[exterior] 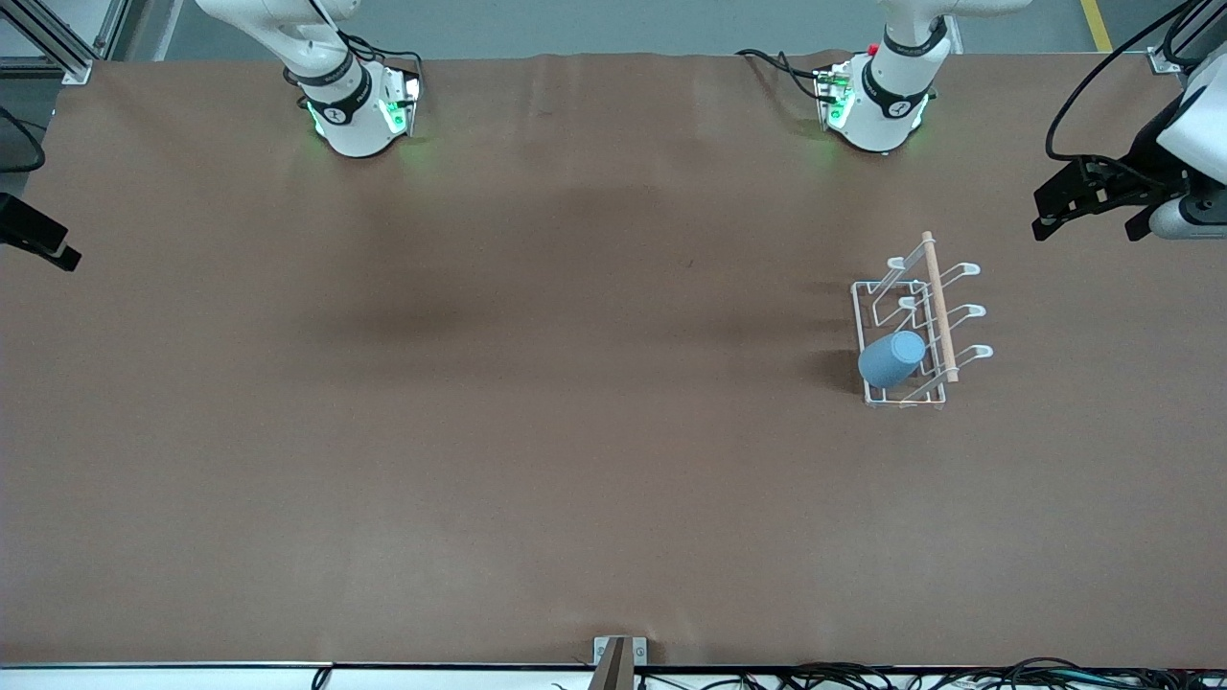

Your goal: Hang cup on cup holder

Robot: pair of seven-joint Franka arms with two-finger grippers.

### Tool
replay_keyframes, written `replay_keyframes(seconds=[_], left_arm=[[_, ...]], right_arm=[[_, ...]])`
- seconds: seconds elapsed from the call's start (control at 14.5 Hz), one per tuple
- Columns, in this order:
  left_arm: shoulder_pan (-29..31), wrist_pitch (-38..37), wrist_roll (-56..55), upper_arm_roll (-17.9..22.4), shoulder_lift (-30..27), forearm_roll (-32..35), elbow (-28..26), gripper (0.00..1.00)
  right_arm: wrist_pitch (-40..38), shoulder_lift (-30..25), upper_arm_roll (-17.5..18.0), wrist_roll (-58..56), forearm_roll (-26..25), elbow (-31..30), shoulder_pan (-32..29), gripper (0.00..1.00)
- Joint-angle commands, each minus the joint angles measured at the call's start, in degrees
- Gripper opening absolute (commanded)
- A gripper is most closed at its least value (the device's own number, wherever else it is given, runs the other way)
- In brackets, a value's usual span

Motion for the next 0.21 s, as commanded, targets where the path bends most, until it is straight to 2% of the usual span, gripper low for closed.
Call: replay_keyframes(seconds=[0.0, 0.14], left_arm=[[0.7, -0.1, -0.4, -0.5, -1.3, -1.0, -1.1, 1.00], [0.7, -0.1, -0.4, -0.4, -1.3, -0.9, -1.1, 1.00]], right_arm=[[-0.7, 0.4, 0.1, -0.5, -0.5, 1.0, -0.2, 1.00], [-0.6, 0.4, 0.1, -0.5, -0.5, 1.0, -0.2, 1.00]])
